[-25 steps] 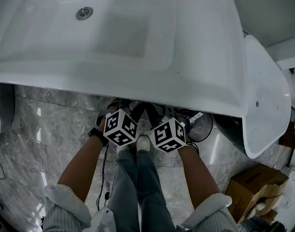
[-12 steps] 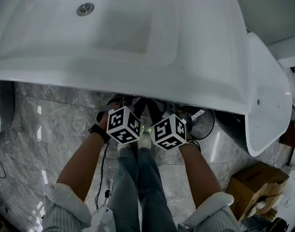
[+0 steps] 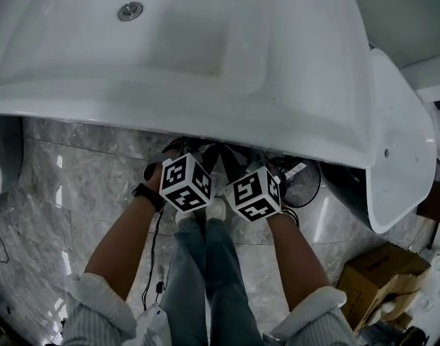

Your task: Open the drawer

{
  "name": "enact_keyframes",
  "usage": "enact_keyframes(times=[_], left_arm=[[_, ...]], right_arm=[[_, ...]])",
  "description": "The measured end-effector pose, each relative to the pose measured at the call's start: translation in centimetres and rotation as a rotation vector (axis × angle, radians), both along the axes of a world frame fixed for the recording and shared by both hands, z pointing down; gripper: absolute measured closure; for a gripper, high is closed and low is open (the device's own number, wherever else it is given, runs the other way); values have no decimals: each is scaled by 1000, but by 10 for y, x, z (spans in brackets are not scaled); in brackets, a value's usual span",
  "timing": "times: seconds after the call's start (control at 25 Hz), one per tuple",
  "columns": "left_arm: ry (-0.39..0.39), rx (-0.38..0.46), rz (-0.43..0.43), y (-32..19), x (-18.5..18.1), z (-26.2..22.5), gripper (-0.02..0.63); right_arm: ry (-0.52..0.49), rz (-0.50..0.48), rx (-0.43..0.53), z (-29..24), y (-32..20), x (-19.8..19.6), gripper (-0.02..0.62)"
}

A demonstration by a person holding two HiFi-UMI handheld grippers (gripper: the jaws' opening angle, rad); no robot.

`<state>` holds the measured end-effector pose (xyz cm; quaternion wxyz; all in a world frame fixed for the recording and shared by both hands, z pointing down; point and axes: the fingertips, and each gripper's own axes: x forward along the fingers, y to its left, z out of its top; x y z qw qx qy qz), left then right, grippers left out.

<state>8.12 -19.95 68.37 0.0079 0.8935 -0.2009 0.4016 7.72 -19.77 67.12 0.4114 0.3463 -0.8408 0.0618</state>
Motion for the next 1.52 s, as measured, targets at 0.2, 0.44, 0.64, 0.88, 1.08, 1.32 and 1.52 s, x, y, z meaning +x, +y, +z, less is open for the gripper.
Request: enact_keyframes(times=[0.2,0.44,0.64,0.88,1.08,1.32,1.52], left_arm=[[13,-27,-40,0,-2,-2,558],[12,-45,-48,0,-2,-2,558],[21,-58,-58,0,-2,-2,558],[20,-62,-55,1,-2,-3,560],[28,-64,-69,3,-2,-6,561],[11,-67,-24,8,-4,-6,563],[13,-80,13,39,-12,-2,563]], right_arm=[[-25,17,-7,-2,0,-1,569],[-36,18,-26,-3,-1,-1,571],[-34,17,-37,-2,0,-1,571],[-32,11,-47,-2,0,0,572],[-29,13,-51,-4,3,1,574],[-34,14,-69,-2,7,-1,574],[-63,17,-68,2,38,-10,572]])
